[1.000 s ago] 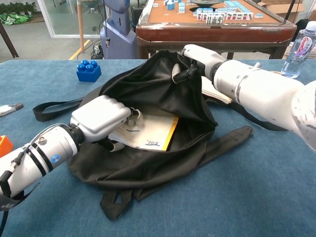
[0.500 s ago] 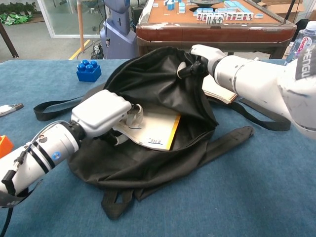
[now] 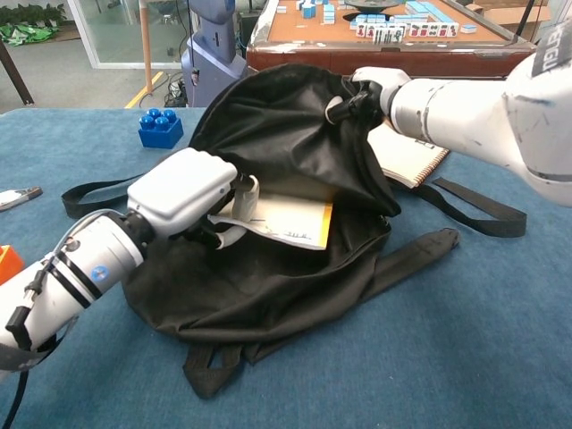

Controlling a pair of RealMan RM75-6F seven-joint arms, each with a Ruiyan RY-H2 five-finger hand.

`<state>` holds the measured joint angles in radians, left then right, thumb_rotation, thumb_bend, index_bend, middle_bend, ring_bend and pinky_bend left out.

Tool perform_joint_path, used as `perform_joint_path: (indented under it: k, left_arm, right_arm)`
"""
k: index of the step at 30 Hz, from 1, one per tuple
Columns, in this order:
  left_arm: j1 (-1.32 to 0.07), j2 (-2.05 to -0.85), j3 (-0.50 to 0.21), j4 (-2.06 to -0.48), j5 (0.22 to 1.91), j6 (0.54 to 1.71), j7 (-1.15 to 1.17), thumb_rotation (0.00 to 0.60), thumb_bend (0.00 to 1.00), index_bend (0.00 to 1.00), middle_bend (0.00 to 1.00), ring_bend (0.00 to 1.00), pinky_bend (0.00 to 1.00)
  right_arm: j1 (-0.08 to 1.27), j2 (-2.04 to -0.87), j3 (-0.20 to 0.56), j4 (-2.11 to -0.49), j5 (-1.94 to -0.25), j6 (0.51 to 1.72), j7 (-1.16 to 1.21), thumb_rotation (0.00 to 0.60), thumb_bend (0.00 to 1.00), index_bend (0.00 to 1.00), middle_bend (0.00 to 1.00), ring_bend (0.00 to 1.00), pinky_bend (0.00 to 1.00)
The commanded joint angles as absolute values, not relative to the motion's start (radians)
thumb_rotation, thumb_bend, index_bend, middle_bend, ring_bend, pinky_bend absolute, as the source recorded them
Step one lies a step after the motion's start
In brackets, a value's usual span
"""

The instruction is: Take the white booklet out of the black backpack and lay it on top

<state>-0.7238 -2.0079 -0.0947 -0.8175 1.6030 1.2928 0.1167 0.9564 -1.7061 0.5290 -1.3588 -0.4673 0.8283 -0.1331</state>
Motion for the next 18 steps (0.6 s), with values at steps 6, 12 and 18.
perform_joint_path:
  k: [6,12,18]
  left_arm:
    - [-0.705,-1.985,-0.112,-0.852,1.623,1.402,0.002,0.6,0.55,0.76,0.78,0.7,0.64]
    - [-0.686,-1.948,-0.123,-0.914,1.629,1.463,-0.056,0.6,0.56,0.78,0.82,0.72,0.68]
    - [-0.66,-1.9,-0.155,-1.005,1.617,1.528,-0.132,0.6,0.57,0.79,0.85,0.74,0.71]
  right_arm:
    - [0.959,-1.687,0.523,-1.36,-0.46,0.808,-0.109,0.6,0.78,0.73,0.48,0.47,0.6]
    - [0.958,-1.677,0.516,-1.364,-0.468,0.805,-0.091,0.6,0.78,0.73,0.47,0.47,0.6]
    - [0.948,-1.666,0.507,-1.374,-0.483,0.799,-0.062,0.6,0.78,0.73,0.47,0.47,0.6]
